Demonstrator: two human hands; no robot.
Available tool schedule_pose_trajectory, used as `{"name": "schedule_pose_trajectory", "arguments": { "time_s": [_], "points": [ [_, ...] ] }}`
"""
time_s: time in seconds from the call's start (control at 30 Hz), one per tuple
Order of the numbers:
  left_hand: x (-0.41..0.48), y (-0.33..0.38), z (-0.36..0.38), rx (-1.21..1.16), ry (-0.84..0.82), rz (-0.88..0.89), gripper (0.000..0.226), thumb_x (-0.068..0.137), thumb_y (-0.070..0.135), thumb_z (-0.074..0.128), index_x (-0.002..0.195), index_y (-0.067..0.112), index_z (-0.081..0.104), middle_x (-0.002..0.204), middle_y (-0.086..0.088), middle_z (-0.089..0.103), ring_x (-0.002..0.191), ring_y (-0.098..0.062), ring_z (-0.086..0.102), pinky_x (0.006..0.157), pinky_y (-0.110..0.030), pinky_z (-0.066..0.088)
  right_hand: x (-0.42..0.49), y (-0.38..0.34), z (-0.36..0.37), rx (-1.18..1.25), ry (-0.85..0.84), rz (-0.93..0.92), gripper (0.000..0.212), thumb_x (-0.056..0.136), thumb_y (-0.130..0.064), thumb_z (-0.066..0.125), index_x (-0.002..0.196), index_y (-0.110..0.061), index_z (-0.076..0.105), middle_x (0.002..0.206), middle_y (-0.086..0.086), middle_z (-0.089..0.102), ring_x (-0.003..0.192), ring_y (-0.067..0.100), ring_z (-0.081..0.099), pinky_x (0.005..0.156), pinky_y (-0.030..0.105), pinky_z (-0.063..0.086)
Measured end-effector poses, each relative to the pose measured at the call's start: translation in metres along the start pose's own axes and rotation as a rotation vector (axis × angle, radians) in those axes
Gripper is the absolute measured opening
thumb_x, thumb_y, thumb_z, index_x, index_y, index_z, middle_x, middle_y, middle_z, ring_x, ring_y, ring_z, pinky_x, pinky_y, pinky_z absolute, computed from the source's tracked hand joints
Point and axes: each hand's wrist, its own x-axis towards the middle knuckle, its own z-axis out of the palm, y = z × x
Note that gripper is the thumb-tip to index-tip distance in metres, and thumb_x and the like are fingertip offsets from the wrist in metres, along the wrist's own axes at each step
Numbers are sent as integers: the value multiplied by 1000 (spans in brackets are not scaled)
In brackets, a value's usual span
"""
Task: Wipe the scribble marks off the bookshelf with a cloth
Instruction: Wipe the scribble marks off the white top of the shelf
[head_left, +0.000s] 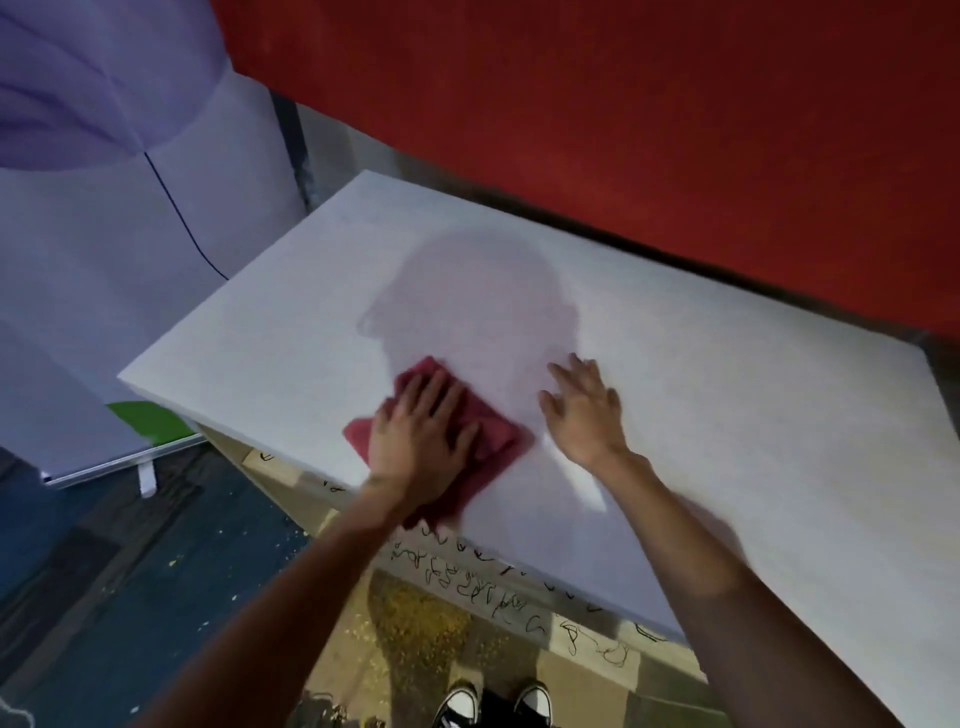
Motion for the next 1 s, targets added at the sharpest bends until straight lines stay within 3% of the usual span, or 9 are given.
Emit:
{"name": "schedule_pose_trajectory", "arguments": {
  "time_s": [0.07,0.17,0.27,0.37,0.5,0.6,0.73,0.87,1.0],
  "points": [
    [27,-76,-15,36,43,-227,61,98,55,21,151,25,26,160,1,16,147,-20,11,114,-46,18,6,-5,11,-74,-46,-8,53,103,-39,26,153,-24,16,161,-1,-3,148,20,-7,116,50,-1],
    [56,-166,-39,61,46,-487,59,100,50,23,151,20,26,160,-5,16,146,-27,12,112,-54,22,9,-4,21,-196,-29,-8,55,103,-42,15,153,-26,2,161,-2,-11,147,20,-12,116,51,-5],
    [75,-147,-37,64,39,-642,59,100,45,20,153,17,19,161,-6,10,146,-31,7,114,-55,14,11,-5,23,-227,-24,8,55,102,-42,14,153,-27,1,161,-2,-10,147,20,-11,115,52,-3],
    [63,-64,-15,28,22,-471,62,99,45,19,153,17,17,161,-6,8,147,-30,6,116,-53,9,11,-5,25,-226,0,1,55,102,-41,15,153,-28,2,161,-1,-8,148,20,-9,116,52,-1],
    [2,2,2,-20,1,-34,72,87,59,19,144,21,42,153,-5,34,141,-31,30,111,-53,24,9,-5,22,-234,12,-15,55,102,-41,19,153,-28,3,161,-1,-6,148,20,-7,116,51,1],
    [11,-80,-11,-4,20,-179,84,79,68,3,151,31,24,160,6,14,147,-17,10,116,-40,11,9,-4,22,-221,5,-1,54,102,-41,18,153,-30,3,161,-3,-7,147,18,-9,117,50,0],
    [45,-196,-42,53,87,-557,73,90,61,13,152,23,25,160,-3,16,146,-27,13,114,-53,15,11,-7,23,-221,8,16,54,102,-42,16,153,-31,0,161,-3,-10,147,18,-11,117,50,-2],
    [94,-156,-36,52,35,-679,61,99,49,19,153,22,17,161,-6,9,146,-33,5,113,-61,8,11,-9,26,-198,48,10,54,103,-40,21,153,-29,5,161,-4,-6,148,19,-8,116,51,-1],
    [94,-40,-12,22,0,-386,62,98,49,19,153,22,17,161,-5,8,147,-30,4,113,-60,7,12,-6,28,-156,105,-44,51,103,-34,24,153,-24,16,161,-4,5,148,20,-1,117,46,-1]
  ]
}}
